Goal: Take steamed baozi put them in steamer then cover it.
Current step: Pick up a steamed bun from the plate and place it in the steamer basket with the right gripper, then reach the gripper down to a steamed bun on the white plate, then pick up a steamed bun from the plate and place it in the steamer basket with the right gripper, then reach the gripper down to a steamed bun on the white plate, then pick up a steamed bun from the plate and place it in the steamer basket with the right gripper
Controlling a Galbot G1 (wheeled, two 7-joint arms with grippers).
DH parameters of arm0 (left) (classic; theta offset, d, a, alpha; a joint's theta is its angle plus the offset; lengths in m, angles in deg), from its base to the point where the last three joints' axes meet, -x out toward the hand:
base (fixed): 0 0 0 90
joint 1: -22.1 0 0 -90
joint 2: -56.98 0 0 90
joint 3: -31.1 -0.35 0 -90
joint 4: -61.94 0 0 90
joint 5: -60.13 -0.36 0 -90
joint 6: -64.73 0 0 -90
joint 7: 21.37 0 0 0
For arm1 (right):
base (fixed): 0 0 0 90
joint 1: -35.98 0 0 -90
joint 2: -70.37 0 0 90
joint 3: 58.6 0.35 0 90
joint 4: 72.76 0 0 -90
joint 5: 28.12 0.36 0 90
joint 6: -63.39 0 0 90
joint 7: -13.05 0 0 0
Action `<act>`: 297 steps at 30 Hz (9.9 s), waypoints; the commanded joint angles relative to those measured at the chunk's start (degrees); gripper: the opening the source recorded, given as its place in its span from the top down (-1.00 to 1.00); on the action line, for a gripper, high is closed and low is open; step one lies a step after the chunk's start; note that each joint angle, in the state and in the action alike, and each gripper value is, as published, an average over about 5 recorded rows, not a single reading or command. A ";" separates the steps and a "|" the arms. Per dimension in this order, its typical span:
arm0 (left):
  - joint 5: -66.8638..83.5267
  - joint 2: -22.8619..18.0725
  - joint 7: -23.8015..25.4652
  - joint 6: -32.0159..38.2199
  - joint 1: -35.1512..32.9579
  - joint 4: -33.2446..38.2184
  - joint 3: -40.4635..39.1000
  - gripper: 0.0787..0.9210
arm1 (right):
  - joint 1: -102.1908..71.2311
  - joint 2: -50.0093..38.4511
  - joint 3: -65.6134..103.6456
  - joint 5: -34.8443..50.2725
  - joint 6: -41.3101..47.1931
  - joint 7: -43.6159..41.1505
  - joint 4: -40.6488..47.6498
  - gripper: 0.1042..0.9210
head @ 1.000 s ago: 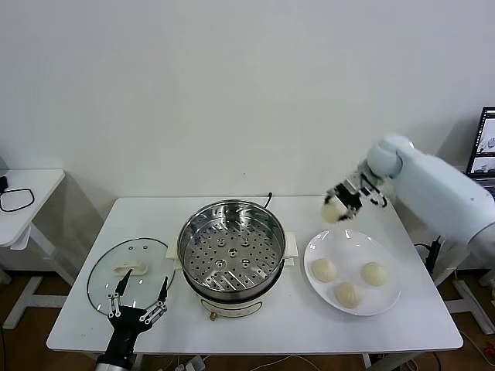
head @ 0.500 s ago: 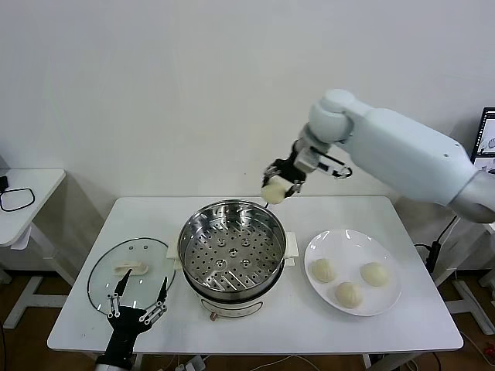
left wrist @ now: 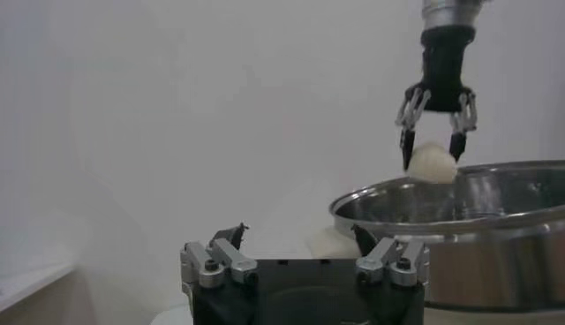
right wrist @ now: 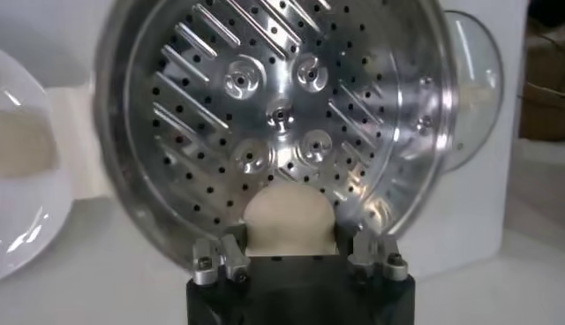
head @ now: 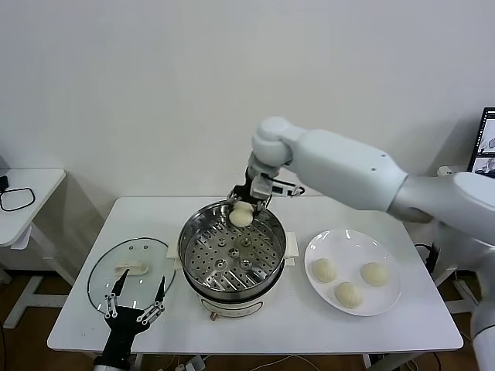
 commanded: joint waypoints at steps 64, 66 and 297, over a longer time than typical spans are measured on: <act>0.74 0.14 -0.43 0.02 1.47 -0.01 -1.43 -0.77 | -8.87 -28.35 -13.09 32.98 43.00 6.04 -1.68 -0.76; 0.75 0.08 -0.55 -0.03 1.45 -0.10 -1.35 -0.77 | -9.42 -27.83 -12.75 32.92 42.95 6.16 -1.17 -0.76; -0.41 0.71 -1.97 2.20 2.62 -0.59 -2.38 -0.77 | 12.61 -1.51 -19.71 10.72 -0.63 0.94 -22.62 -0.30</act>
